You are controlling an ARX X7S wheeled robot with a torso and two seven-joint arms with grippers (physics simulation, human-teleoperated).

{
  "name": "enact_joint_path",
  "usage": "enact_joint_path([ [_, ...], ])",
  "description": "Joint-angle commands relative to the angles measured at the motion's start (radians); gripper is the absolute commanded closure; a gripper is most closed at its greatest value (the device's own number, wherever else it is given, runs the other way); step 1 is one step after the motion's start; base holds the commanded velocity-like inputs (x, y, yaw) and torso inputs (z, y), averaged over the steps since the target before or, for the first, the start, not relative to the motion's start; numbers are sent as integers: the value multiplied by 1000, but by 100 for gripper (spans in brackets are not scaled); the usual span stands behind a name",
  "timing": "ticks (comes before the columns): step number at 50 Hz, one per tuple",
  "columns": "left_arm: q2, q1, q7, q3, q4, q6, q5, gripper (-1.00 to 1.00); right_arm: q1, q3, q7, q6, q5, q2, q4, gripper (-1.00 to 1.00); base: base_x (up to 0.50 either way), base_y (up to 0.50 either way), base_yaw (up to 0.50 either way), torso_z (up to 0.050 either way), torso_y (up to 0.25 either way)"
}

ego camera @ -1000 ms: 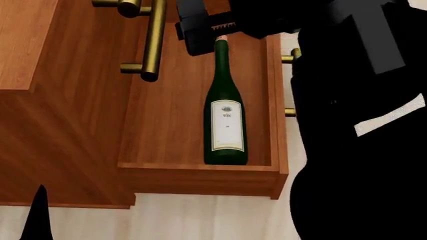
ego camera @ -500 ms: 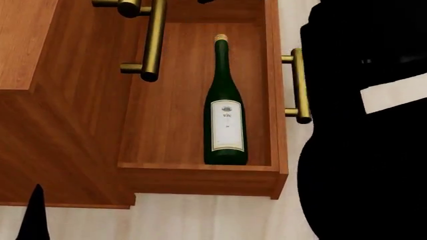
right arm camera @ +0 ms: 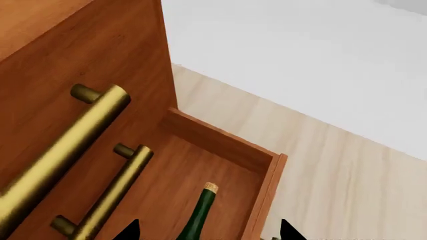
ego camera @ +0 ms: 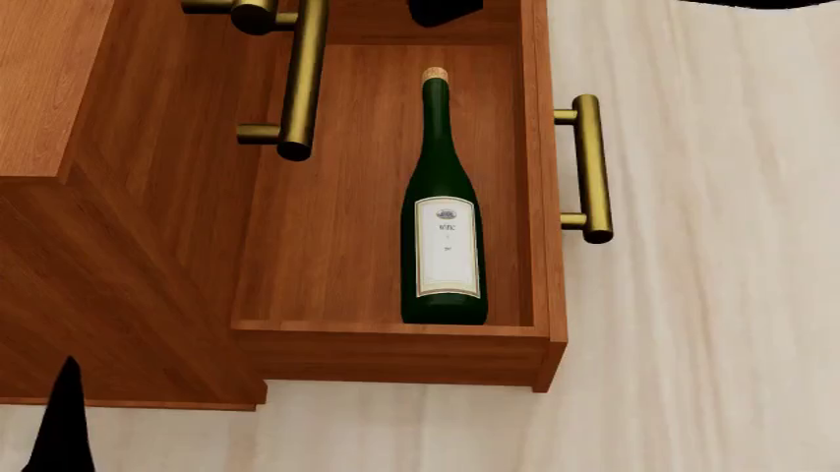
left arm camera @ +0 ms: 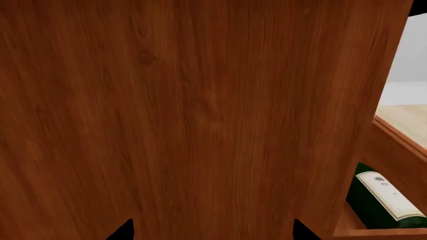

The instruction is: Put the wine bottle in the bottom drawer of the cabinet.

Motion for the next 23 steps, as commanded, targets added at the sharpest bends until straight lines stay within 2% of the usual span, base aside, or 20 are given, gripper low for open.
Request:
enact_joint_path([
  [1,-6,-7,-9,-5,16,-13,-4,-100,-104,152,393,48,398,136,-232,-100,0,0,0,0,0],
  [14,-7,-6,-8,-5,22,-14,0,-100,-269,284,754,-49,808,240,-424,-100,0,0,0,0,0],
  [23,-29,5,-29,-2,41,-25,2,-100,-371,333,822,-112,897,306,-539,-100,0,0,0,0,0],
])
